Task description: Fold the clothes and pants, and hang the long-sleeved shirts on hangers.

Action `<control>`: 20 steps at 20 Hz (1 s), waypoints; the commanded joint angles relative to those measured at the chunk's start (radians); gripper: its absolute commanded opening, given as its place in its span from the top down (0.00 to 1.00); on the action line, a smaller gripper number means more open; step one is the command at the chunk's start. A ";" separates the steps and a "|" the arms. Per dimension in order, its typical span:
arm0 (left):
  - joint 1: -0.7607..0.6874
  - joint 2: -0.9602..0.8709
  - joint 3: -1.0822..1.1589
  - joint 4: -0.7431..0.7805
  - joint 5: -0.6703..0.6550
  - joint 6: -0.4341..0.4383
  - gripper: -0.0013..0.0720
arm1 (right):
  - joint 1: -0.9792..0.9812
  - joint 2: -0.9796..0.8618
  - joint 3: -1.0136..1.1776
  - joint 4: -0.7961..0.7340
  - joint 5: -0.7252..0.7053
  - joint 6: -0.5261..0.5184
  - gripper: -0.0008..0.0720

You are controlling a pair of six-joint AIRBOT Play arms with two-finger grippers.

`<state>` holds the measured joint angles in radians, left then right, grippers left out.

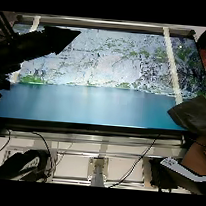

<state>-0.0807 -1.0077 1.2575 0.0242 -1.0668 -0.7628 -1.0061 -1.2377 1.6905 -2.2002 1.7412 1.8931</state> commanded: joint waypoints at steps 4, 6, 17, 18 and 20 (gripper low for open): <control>0.000 0.000 0.000 0.001 0.000 0.001 0.97 | 0.002 0.001 0.002 0.169 0.005 -0.002 0.50; 0.004 0.000 0.000 0.001 0.002 0.003 0.97 | 0.009 0.001 0.002 0.459 -0.070 -0.002 0.96; 0.256 0.046 0.000 0.001 -0.112 -0.053 0.98 | 0.647 -0.002 0.002 1.469 -0.377 -0.389 0.97; 0.272 0.059 0.000 0.002 -0.130 -0.066 0.98 | 0.720 -0.006 0.002 1.466 -0.380 -0.393 0.97; 0.298 0.086 0.000 0.002 -0.153 -0.094 0.98 | 0.835 -0.016 0.002 1.464 -0.400 -0.396 0.97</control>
<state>0.1715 -0.9527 1.2575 0.0257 -1.1675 -0.8177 -0.3462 -1.2449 1.6917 -0.7940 1.3781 1.5387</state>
